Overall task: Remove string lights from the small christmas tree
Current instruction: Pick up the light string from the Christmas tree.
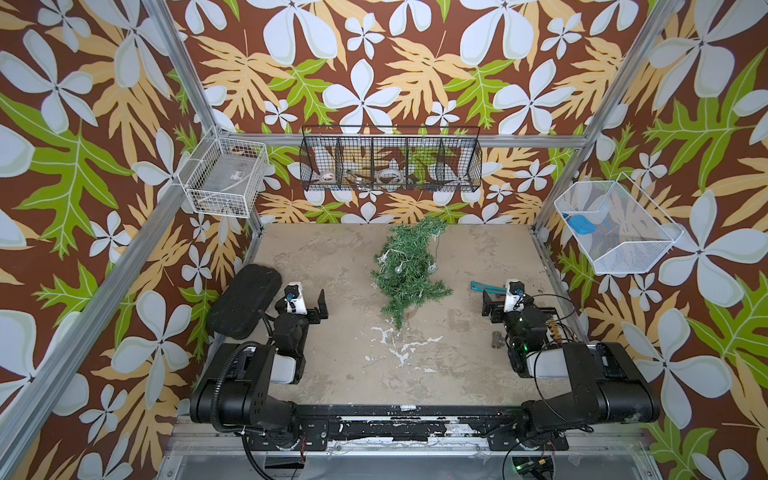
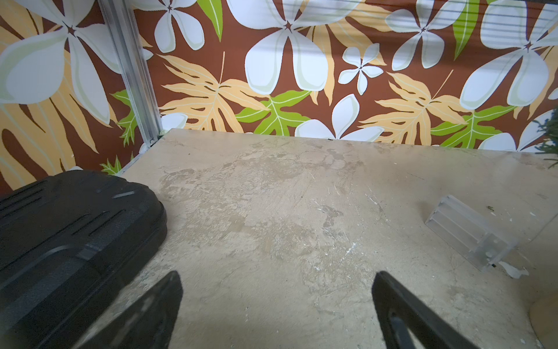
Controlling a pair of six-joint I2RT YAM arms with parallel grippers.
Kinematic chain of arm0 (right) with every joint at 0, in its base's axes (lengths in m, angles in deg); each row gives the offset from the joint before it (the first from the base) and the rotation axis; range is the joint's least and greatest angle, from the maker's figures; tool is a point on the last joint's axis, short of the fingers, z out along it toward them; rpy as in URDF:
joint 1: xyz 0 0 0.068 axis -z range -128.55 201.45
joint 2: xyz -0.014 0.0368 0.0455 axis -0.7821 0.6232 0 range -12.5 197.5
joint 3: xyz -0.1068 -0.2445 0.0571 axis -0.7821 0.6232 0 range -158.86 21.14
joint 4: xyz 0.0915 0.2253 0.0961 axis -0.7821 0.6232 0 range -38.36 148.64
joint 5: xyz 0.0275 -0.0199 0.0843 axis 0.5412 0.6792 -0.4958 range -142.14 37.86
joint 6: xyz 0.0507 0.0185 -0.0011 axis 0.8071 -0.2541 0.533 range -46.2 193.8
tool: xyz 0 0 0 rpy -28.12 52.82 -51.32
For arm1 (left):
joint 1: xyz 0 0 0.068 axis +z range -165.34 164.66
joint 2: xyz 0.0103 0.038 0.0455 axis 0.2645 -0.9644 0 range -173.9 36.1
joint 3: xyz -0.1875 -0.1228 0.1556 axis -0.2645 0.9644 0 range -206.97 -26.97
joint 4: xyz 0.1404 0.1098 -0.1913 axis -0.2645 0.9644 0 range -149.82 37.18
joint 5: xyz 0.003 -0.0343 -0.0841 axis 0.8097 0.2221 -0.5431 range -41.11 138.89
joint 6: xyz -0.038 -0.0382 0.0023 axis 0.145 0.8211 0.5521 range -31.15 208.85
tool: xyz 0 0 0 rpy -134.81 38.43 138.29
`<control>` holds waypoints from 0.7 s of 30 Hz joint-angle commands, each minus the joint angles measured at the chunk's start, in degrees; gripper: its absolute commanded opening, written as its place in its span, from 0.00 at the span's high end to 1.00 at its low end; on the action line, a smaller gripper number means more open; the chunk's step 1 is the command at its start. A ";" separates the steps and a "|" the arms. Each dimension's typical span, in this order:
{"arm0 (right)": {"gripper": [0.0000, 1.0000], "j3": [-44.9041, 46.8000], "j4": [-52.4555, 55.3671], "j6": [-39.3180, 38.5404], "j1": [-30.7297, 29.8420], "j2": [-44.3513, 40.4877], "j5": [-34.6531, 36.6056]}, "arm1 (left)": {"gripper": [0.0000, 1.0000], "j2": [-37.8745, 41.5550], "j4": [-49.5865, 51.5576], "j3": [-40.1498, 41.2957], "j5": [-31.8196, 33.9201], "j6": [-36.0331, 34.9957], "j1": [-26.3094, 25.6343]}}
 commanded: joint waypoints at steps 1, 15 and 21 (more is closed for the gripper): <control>0.00 -0.21 -0.83 0.23 -0.01 0.12 -0.53 | 0.00 0.04 -0.97 -0.15 -0.54 0.33 0.09; 0.00 0.14 -1.55 0.23 -0.07 -0.13 -0.09 | 0.00 2.02 -2.75 1.55 2.30 1.70 0.10; 0.00 -13.23 32.81 2.58 -1.70 -13.23 8.80 | 0.00 14.97 24.48 -6.53 6.91 8.19 0.09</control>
